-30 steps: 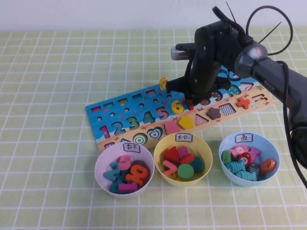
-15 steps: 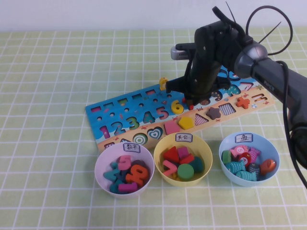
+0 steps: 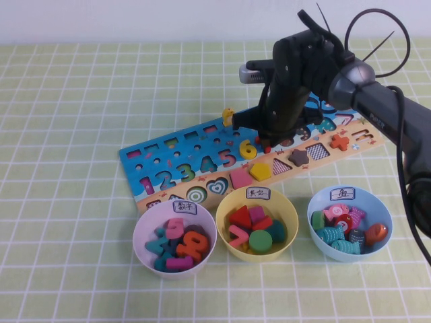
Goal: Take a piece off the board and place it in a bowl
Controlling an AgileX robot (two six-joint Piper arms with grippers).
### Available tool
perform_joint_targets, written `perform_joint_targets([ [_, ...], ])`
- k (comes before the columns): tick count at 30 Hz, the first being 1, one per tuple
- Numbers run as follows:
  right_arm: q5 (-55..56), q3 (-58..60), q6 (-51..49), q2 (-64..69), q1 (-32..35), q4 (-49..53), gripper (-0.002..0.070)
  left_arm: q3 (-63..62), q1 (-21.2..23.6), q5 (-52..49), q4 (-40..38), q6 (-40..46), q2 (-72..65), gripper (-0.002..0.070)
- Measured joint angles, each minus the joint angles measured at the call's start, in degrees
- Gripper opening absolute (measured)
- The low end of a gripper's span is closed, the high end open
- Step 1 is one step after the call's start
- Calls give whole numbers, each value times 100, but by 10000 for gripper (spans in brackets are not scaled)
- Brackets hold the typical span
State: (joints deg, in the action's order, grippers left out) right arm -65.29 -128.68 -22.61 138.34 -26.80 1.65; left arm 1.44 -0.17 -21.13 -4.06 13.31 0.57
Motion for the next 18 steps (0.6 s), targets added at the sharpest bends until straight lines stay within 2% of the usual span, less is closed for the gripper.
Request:
perform_joint_targets([
  [18, 64, -12, -12, 0, 0, 0, 67, 0, 0, 0, 0, 0, 0, -5],
])
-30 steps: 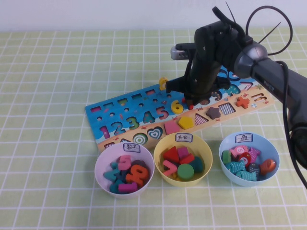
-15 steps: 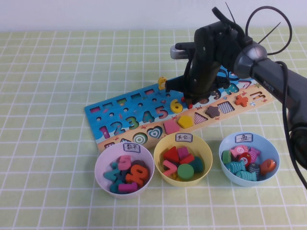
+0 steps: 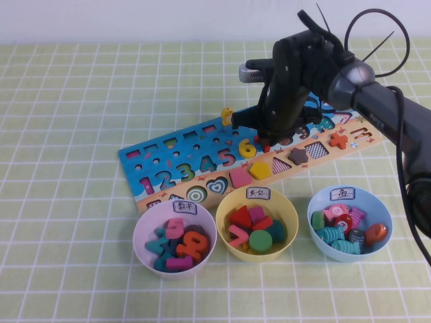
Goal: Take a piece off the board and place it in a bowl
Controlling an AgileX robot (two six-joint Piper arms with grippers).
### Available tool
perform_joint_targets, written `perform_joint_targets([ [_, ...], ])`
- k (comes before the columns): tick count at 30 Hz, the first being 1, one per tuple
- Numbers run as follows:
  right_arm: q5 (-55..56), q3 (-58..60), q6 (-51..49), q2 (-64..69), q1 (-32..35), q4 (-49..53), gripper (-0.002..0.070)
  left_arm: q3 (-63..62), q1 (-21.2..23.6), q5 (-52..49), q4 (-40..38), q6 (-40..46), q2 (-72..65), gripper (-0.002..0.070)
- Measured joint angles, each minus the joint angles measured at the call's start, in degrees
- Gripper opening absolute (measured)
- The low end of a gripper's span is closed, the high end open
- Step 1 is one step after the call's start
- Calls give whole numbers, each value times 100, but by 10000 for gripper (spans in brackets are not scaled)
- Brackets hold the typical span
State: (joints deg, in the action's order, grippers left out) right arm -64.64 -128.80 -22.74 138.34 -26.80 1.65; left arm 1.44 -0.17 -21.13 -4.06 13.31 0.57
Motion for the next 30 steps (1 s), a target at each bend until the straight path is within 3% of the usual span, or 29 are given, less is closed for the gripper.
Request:
perform_joint_targets([
  [30, -313, -30, 223, -516, -9, -21, 64, 0, 0, 0, 0, 0, 0, -5],
])
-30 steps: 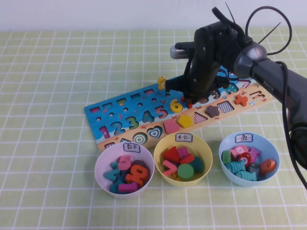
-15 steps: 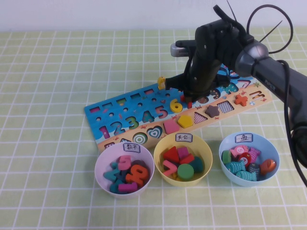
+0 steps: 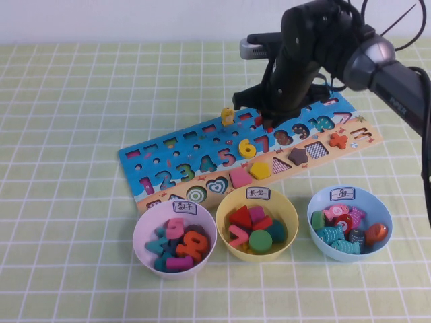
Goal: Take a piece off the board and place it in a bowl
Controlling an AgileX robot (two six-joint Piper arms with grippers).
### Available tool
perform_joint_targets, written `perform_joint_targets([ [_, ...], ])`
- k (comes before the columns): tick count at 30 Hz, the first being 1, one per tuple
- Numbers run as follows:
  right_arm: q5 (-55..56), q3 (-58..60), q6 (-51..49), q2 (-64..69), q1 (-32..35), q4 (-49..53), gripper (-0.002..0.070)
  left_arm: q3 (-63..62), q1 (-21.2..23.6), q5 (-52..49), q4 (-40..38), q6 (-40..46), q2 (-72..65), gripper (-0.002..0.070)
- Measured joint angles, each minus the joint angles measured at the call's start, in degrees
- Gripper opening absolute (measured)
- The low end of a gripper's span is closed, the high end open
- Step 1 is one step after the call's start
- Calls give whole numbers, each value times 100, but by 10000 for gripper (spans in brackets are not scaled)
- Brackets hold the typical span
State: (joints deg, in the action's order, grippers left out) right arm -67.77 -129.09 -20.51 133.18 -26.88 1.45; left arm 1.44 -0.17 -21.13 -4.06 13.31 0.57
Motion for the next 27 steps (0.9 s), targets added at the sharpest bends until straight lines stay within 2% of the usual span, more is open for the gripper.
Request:
perform_joint_targets([
  [10, -311, 195, 865, -891, -606, 256, 64, 0, 0, 0, 0, 0, 0, -4],
  [17, -258, 1946, 983, -1872, -1108, 88, 64, 0, 0, 0, 0, 0, 0, -4],
  [21, 552, 3139, 1080, -2395, -1372, -394, 50, 0, 0, 0, 0, 0, 0, -5],
  [27, 1191, 3515, 1780, -2438, -1738, -1109, 44, 0, 0, 0, 0, 0, 0, -4],
])
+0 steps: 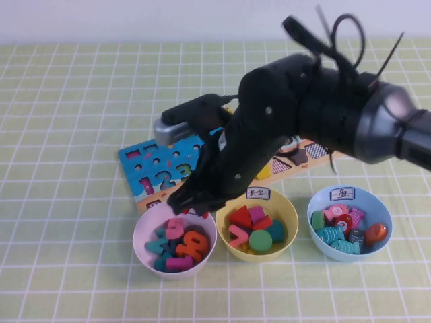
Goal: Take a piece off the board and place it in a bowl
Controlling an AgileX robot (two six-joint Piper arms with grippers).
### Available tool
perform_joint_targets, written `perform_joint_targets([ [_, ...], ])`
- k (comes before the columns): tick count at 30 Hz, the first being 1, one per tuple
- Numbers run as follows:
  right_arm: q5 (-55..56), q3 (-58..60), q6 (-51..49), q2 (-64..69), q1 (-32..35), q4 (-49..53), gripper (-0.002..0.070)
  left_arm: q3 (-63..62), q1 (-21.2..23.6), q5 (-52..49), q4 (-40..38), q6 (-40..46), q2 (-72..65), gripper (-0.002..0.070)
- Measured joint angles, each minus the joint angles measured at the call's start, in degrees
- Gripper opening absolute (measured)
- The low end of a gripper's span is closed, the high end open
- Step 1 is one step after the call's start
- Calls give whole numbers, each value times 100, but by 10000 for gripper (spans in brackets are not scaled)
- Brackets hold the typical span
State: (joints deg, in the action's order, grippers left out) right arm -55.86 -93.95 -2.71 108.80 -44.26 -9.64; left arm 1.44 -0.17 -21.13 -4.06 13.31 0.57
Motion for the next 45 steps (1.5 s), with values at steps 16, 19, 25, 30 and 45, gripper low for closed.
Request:
perform_joint_targets([
  [16, 626, -60, 1231, 711, -82, -594, 425, 0, 0, 0, 0, 0, 0, -5],
  [19, 638, -116, 1110, 672, -82, -599, 467, 0, 0, 0, 0, 0, 0, -5],
  [25, 1137, 206, 1071, -250, -82, -468, 95, 0, 0, 0, 0, 0, 0, -5],
  [30, 2425, 1705, 1071, -1648, -219, 0, -2, 0, 0, 0, 0, 0, 0, -4],
  [45, 1386, 4178, 1049, -4521, -208, 234, -16, 0, 0, 0, 0, 0, 0, -5],
])
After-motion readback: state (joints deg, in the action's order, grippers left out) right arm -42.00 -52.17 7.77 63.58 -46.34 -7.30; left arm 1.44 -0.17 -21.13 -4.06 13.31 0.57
